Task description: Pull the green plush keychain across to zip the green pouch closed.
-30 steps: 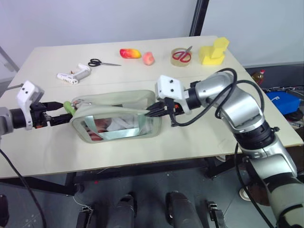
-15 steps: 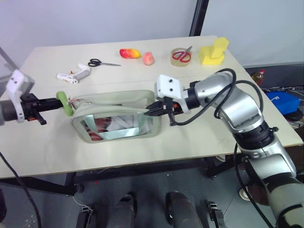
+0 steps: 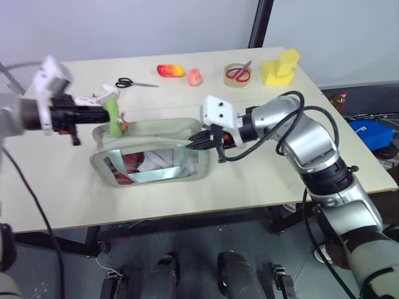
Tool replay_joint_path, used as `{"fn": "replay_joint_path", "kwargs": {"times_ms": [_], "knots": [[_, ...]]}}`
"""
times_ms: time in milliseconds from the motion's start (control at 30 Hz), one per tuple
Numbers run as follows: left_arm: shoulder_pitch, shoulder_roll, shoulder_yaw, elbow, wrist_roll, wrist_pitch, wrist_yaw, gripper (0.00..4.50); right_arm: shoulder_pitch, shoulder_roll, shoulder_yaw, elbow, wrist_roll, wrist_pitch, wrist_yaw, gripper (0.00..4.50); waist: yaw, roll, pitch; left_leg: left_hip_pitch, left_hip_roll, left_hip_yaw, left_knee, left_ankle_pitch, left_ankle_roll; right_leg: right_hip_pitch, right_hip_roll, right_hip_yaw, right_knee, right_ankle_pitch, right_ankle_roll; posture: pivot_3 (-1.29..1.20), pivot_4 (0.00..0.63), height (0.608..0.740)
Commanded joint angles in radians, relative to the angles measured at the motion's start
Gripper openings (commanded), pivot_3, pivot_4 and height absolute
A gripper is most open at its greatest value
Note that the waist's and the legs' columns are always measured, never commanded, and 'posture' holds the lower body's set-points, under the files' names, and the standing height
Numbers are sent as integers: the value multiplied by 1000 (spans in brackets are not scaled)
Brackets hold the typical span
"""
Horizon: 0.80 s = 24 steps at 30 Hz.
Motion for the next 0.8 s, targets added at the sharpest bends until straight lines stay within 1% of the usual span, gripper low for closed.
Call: {"fn": "replay_joint_path", "kwargs": {"times_ms": [33,67,167,267,300,333,367,400,533,600,700,800], "knots": [[-62,-12,-34,-9,24,-36,-51,61,-2,10,2,-24,5,9,-12,0,1,0,0,0,0,0,0,0,0,0,0,0,0,0,0,0,150,740],[-70,-17,-39,-5,28,-40,-58,61,-3,10,3,-21,5,9,-14,0,1,0,0,0,0,0,0,0,0,0,0,0,0,0,0,0,150,740],[-109,-33,-41,3,30,-38,-71,965,-6,14,4,-13,5,7,-17,0,0,0,0,0,0,0,0,0,0,0,0,0,0,0,0,0,150,740],[-133,-29,-38,4,41,-43,-71,2379,-7,17,6,-6,5,2,-19,0,-1,0,0,0,0,0,0,0,0,0,0,0,0,0,0,0,150,740],[-143,-21,-35,4,48,-45,-72,2902,-8,19,7,-3,4,-2,-18,0,-1,0,0,0,0,0,0,0,0,0,0,0,0,0,0,0,150,740],[-150,-11,-32,4,52,-44,-78,3291,-9,20,7,-1,3,-5,-18,0,-1,0,0,0,0,0,0,0,0,0,0,0,0,0,0,0,150,740],[-154,-5,-30,3,55,-43,-83,3834,-10,21,7,1,3,-7,-17,0,-1,0,0,0,0,0,0,0,0,0,0,0,0,0,0,0,150,740],[-162,15,-26,5,64,-52,-91,4270,-10,23,8,4,2,-11,-16,0,-2,0,0,0,0,0,0,0,0,0,0,0,0,0,0,0,150,740],[-200,111,-4,19,93,-64,-114,4270,-14,29,11,22,-1,-31,-10,0,-4,0,0,0,1,0,0,0,0,0,1,0,0,0,0,0,150,740],[-189,160,18,3,88,-47,-121,4270,-16,32,12,32,-1,-42,-6,0,-6,0,0,0,1,0,0,0,0,0,1,0,0,0,0,0,150,740],[-93,213,98,-119,19,63,-102,4270,-19,39,13,47,-2,-56,-3,0,-5,0,0,0,1,0,0,0,0,0,1,0,0,-1,1,0,150,740],[61,212,210,-280,-41,155,-40,4270,-20,46,16,57,-4,-66,1,0,-3,0,0,1,1,0,0,0,0,0,1,1,0,-1,2,0,150,740]]}}
